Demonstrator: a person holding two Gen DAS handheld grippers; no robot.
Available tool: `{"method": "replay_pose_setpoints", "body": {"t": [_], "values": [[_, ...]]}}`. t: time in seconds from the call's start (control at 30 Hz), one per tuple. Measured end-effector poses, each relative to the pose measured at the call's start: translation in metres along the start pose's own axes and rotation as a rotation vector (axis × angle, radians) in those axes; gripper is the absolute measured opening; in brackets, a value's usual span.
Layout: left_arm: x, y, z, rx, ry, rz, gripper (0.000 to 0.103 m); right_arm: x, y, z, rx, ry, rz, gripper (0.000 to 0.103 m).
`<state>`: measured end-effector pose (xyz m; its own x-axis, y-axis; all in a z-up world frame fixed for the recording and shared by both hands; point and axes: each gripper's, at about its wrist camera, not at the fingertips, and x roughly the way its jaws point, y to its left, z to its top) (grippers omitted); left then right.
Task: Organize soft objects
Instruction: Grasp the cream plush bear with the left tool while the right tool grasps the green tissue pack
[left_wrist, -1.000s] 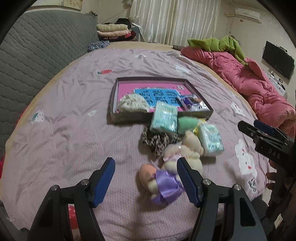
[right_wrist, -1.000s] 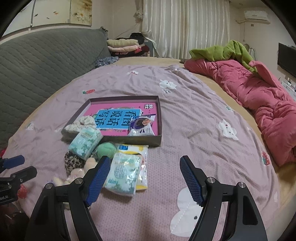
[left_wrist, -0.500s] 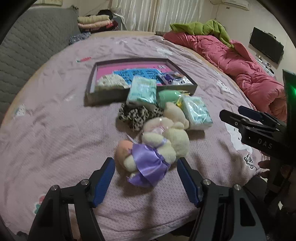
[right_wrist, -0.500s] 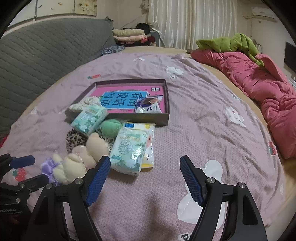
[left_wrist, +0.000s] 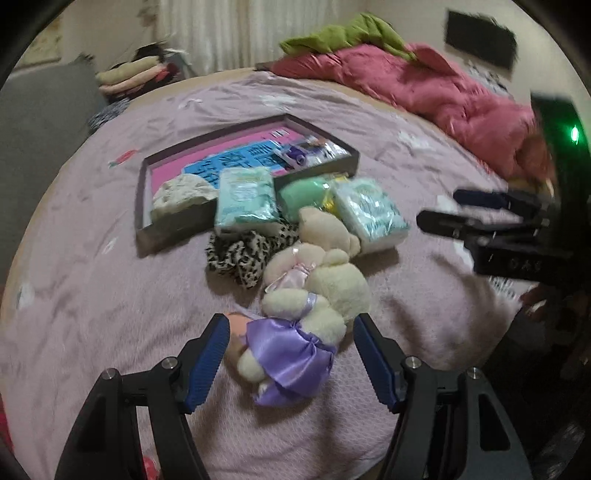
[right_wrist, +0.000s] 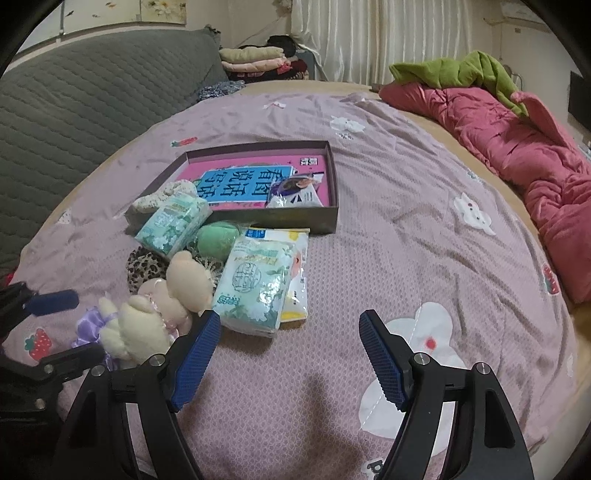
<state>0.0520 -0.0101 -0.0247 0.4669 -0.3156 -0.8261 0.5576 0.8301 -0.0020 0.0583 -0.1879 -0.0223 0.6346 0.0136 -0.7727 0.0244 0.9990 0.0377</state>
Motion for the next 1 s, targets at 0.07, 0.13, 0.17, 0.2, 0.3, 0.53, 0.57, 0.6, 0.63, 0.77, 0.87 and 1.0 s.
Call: {"method": "replay_pose_setpoints", "body": {"t": [0.07, 0.13, 0.17, 0.2, 0.3, 0.53, 0.57, 0.6, 0.63, 0.77, 0.87, 1.0], "values": [[0.008, -0.006, -0.001, 0.047, 0.021, 0.004, 0.069, 0.002, 0.000, 0.000, 0.000, 0.005, 0.004, 0.078], [0.012, -0.015, -0.004, 0.106, 0.018, 0.038, 0.069, 0.006, 0.000, 0.000, 0.004, 0.015, 0.010, 0.078], [0.015, -0.020, -0.005, 0.129, 0.021, 0.065, 0.069, 0.009, 0.000, 0.001, 0.009, 0.023, 0.015, 0.078], [0.018, -0.022, -0.006, 0.138, 0.027, 0.075, 0.069, 0.012, 0.000, 0.001, 0.013, 0.031, 0.020, 0.078], [0.023, -0.029, -0.010, 0.181, 0.024, 0.115, 0.069, 0.024, 0.002, 0.003, 0.031, 0.060, 0.034, 0.078], [0.028, -0.039, -0.010, 0.232, 0.015, 0.169, 0.061, 0.045, 0.006, 0.012, 0.061, 0.083, 0.053, 0.078], [0.029, -0.040, -0.009, 0.238, 0.017, 0.177, 0.060, 0.048, 0.008, 0.013, 0.060, 0.087, 0.058, 0.078], [0.030, -0.043, -0.009, 0.253, 0.018, 0.192, 0.060, 0.051, 0.010, 0.014, 0.058, 0.091, 0.059, 0.078], [0.031, -0.045, -0.010, 0.263, 0.020, 0.201, 0.058, 0.054, 0.013, 0.015, 0.055, 0.093, 0.058, 0.078], [0.034, -0.055, -0.013, 0.292, 0.023, 0.220, 0.053, 0.066, 0.017, 0.018, 0.064, 0.102, 0.040, 0.078], [0.036, -0.056, -0.012, 0.288, 0.026, 0.215, 0.051, 0.074, 0.016, 0.022, 0.081, 0.112, 0.034, 0.078], [0.033, -0.044, -0.006, 0.189, 0.025, 0.128, 0.049, 0.083, 0.012, 0.022, 0.086, 0.121, 0.009, 0.078]]}}
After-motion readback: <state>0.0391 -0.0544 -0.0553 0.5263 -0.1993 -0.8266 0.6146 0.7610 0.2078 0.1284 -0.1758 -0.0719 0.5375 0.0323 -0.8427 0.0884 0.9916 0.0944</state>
